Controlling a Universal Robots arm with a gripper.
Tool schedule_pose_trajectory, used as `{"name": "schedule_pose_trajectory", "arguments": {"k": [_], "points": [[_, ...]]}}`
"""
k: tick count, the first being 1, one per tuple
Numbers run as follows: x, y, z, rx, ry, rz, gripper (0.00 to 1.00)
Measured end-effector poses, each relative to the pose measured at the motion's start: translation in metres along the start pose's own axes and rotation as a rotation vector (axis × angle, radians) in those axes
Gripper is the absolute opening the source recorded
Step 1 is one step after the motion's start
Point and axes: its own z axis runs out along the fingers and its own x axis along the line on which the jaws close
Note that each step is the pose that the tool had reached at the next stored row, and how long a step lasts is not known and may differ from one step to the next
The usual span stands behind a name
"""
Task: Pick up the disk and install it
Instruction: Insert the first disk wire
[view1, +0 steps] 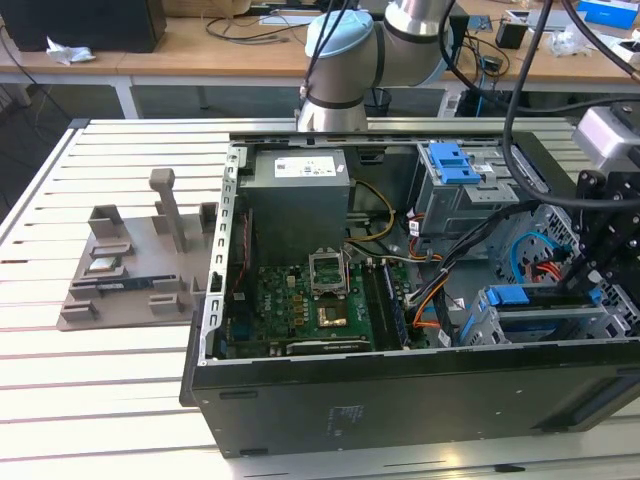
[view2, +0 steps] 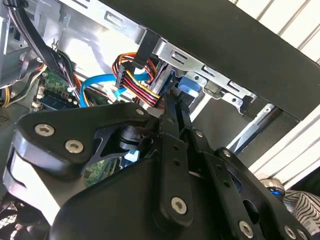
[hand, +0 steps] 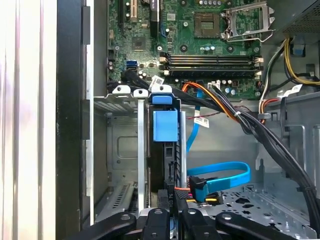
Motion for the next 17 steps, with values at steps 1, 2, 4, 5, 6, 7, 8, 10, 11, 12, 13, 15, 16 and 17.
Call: {"name": "schedule_pose_trajectory", "arguments": {"k": [1,2,4,5,6,7,8,10,11,12,13,15,16,17], "points": [[-0.0001,0.0001,-0.0009,0.0005,-0.0094,0.000,0.16],[-0.0001,0.0001,-0.0021,0.0009,-0.0129,-0.001,0.16],[0.0000,0.0002,-0.0025,0.0008,-0.0274,-0.001,0.16],[0.0001,0.0002,-0.0024,0.0006,-0.0364,-0.002,0.16],[0.0007,0.0002,-0.0023,0.0006,-0.0409,-0.002,0.16],[0.0017,0.0002,-0.0023,0.0007,-0.0412,-0.002,0.16],[0.0027,0.0002,-0.0023,0.0006,-0.0413,-0.002,0.16],[0.0049,0.0001,-0.0023,0.0007,-0.0412,-0.002,0.16],[0.0056,0.0001,-0.0022,0.0007,-0.0413,-0.002,0.16],[0.0056,0.0002,-0.0022,0.0006,-0.0413,-0.002,0.16],[0.0056,0.0004,-0.0022,0.0007,-0.0414,-0.002,0.16],[0.0056,0.0005,-0.0020,0.0007,-0.0425,-0.002,0.16],[0.0057,0.0006,-0.0019,0.0006,-0.0429,-0.002,0.16],[0.0056,0.0006,-0.0018,0.0006,-0.0435,-0.002,0.16]]}}
